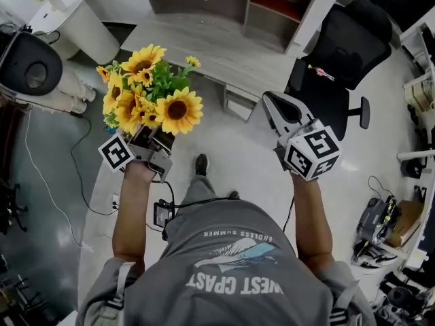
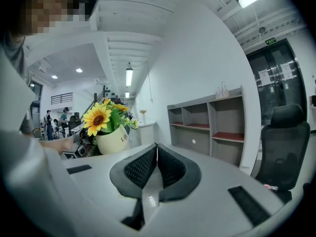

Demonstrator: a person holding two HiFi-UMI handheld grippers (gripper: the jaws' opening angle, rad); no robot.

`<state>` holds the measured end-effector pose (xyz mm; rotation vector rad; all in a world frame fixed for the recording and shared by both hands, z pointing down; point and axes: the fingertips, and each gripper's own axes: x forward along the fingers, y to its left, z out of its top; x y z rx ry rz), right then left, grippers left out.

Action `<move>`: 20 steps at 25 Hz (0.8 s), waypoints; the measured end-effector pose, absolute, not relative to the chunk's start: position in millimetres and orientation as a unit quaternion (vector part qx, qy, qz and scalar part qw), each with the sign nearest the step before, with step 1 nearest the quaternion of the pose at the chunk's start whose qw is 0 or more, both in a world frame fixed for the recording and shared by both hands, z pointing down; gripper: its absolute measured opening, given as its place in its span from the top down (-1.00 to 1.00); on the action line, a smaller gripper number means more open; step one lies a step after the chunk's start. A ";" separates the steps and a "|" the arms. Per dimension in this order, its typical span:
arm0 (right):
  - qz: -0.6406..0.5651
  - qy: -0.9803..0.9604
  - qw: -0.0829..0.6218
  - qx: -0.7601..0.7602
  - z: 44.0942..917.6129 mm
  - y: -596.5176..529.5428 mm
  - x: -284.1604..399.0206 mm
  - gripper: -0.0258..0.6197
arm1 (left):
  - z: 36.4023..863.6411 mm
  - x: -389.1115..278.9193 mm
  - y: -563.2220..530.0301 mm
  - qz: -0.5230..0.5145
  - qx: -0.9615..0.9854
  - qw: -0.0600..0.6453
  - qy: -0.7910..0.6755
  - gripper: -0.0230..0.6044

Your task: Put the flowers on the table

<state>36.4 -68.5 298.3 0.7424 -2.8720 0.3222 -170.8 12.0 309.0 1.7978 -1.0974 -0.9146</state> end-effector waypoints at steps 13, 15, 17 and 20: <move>0.107 -0.961 0.090 0.240 305.2 -65.8 31.2 0.83 | 317.3 -178.2 13.4 -0.373 0.709 0.406 -0.440 -0.52; 0.109 -0.956 0.092 0.255 309.5 -62.7 33.6 0.83 | 321.4 -178.7 10.5 -0.367 0.714 0.413 -0.430 -0.52; 0.111 -0.953 0.091 0.268 311.2 -59.4 35.8 0.83 | 323.6 -179.0 8.4 -0.363 0.719 0.418 -0.421 -0.52; 0.110 -0.948 0.089 0.286 309.6 -53.2 37.8 0.83 | 323.7 -178.3 6.4 -0.355 0.727 0.425 -0.406 -0.52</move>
